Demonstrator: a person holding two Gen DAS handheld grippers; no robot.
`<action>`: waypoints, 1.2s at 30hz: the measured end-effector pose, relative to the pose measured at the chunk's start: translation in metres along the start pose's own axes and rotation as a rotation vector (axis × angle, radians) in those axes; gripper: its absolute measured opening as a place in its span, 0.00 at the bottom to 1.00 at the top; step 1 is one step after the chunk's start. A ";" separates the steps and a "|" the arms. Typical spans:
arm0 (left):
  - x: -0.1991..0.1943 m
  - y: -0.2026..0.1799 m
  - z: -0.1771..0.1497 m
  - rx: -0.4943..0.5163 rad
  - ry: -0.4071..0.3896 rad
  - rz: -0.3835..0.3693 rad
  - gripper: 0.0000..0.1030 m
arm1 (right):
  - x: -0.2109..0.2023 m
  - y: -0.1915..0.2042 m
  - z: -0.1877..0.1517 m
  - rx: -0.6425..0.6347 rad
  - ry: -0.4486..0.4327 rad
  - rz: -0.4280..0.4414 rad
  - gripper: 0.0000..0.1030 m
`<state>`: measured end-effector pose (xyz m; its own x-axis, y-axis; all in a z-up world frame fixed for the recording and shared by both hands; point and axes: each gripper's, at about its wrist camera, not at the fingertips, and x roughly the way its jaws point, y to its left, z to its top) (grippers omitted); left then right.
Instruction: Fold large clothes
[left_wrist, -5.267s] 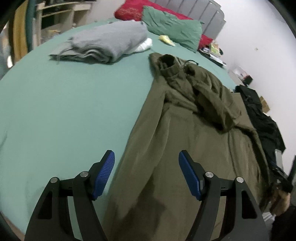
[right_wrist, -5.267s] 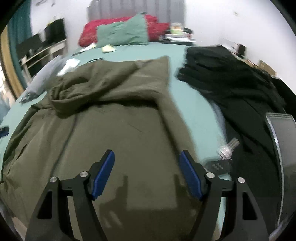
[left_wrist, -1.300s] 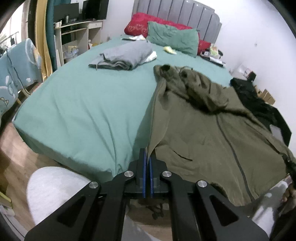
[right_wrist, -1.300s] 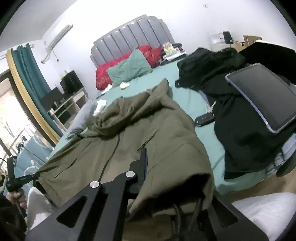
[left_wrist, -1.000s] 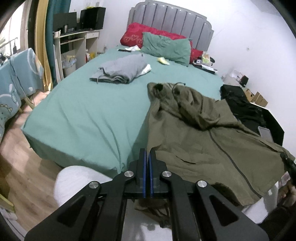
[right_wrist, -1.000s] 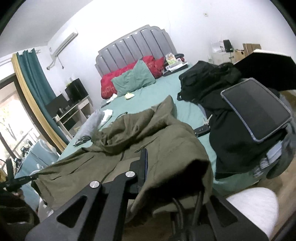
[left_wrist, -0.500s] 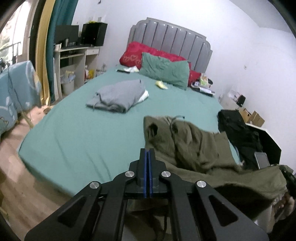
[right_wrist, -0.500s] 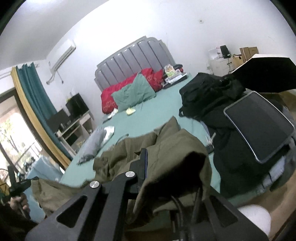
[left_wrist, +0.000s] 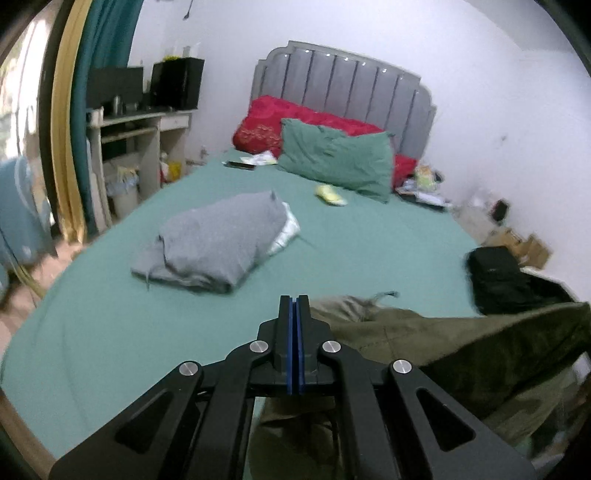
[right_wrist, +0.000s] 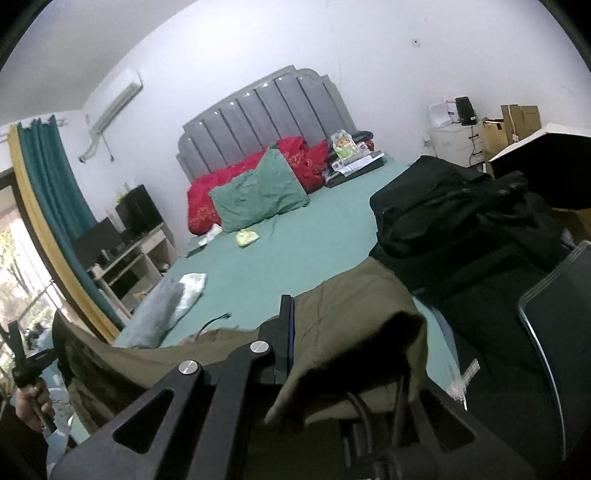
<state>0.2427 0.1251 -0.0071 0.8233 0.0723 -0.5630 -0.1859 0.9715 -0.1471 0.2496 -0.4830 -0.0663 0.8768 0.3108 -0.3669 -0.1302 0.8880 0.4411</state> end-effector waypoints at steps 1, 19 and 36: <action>0.018 -0.003 0.006 0.005 0.012 0.005 0.02 | 0.022 -0.004 0.007 0.006 0.018 -0.013 0.03; 0.138 0.036 -0.006 -0.163 0.128 0.042 0.69 | 0.139 -0.058 0.000 0.011 0.142 -0.137 0.99; 0.087 0.017 -0.157 -0.059 0.356 -0.157 0.45 | 0.035 -0.079 -0.160 0.159 0.374 0.020 0.39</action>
<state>0.2272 0.1124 -0.1858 0.6085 -0.1686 -0.7754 -0.1117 0.9492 -0.2941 0.2166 -0.4885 -0.2447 0.6423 0.4557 -0.6163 -0.0468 0.8259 0.5618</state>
